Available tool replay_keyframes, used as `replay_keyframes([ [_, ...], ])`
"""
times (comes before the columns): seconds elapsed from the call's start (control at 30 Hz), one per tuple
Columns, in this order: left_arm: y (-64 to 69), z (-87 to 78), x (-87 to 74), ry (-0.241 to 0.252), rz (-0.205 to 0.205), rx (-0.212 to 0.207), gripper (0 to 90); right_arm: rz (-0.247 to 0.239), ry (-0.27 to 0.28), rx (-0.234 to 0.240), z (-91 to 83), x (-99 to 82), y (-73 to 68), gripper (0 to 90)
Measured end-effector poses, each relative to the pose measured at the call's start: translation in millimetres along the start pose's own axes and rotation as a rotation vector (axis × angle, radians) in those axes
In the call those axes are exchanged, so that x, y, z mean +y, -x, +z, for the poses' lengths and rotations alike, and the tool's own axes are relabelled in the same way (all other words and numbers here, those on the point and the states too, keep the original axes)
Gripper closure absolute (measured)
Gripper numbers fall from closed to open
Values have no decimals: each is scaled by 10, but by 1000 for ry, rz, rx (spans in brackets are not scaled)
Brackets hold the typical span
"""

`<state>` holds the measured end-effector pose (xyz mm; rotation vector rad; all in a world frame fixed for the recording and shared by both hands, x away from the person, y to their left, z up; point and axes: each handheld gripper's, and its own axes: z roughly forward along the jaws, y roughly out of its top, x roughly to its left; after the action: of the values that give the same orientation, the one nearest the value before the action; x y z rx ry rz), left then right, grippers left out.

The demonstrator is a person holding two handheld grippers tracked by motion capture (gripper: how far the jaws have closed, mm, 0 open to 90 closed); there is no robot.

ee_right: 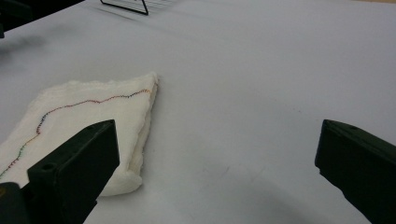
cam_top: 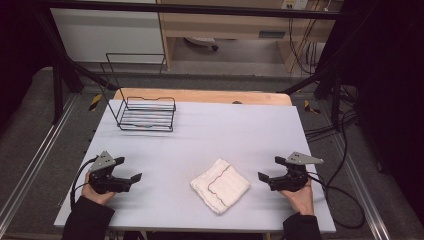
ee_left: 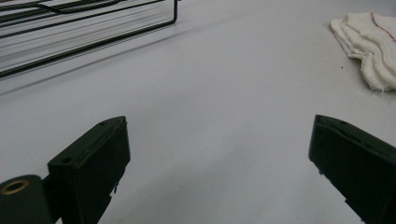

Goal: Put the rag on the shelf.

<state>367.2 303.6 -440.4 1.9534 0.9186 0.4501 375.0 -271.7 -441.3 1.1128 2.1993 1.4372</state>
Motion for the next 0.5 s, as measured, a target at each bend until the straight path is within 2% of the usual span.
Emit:
replay_keyframes([
  [0.5,38,29,17,-8,6,-6,54,2,-8,-2,0,6,-8,4],
])
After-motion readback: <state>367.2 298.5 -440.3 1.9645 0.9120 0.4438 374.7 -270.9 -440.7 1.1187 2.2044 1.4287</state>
